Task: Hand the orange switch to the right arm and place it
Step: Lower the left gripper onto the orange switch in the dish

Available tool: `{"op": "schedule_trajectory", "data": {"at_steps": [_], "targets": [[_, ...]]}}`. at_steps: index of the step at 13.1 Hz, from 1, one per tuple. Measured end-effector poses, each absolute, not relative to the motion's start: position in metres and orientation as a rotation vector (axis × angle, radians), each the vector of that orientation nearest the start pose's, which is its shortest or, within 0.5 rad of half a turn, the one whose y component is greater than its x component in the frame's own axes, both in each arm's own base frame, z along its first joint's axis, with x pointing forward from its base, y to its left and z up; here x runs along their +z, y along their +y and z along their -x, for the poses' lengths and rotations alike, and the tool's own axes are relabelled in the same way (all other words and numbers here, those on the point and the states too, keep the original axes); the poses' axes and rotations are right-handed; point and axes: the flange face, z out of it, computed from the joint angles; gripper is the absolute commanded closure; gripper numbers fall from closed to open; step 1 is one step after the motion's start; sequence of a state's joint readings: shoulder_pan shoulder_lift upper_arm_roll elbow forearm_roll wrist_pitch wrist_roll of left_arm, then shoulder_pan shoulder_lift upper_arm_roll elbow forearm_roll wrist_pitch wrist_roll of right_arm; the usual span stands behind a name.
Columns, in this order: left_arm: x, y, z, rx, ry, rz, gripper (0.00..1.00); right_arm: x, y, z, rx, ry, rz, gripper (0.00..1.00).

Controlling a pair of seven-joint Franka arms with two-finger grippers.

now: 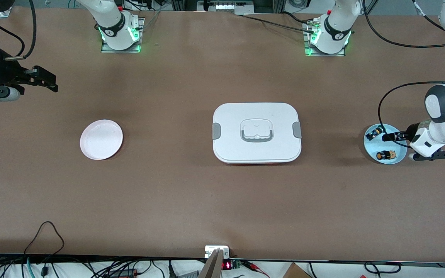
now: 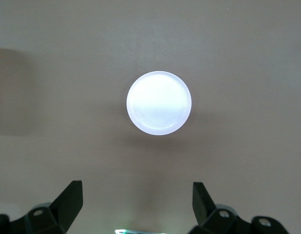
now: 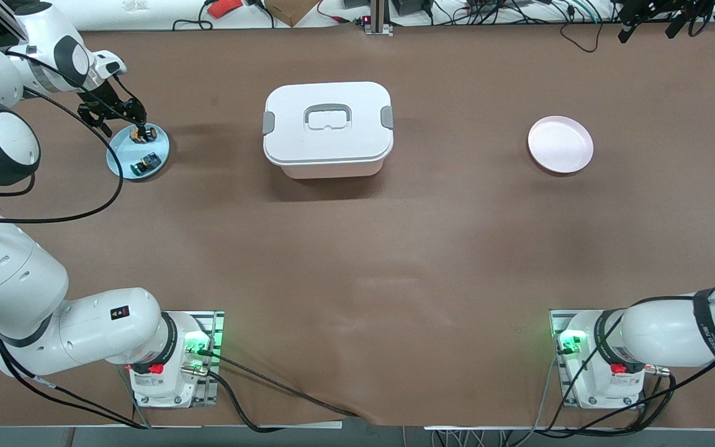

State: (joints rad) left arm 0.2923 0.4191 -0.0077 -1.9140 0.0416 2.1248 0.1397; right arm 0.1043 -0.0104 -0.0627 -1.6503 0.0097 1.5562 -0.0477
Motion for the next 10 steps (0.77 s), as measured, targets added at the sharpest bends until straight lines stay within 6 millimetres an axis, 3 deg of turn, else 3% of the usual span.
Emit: {"op": "schedule_trajectory", "data": {"at_steps": [10], "targets": [[0.2521,0.1719,-0.581,0.297,-0.186,3.133,0.0,0.5951,0.0323,-0.5464,0.119,-0.131,3.047,0.0]]}}
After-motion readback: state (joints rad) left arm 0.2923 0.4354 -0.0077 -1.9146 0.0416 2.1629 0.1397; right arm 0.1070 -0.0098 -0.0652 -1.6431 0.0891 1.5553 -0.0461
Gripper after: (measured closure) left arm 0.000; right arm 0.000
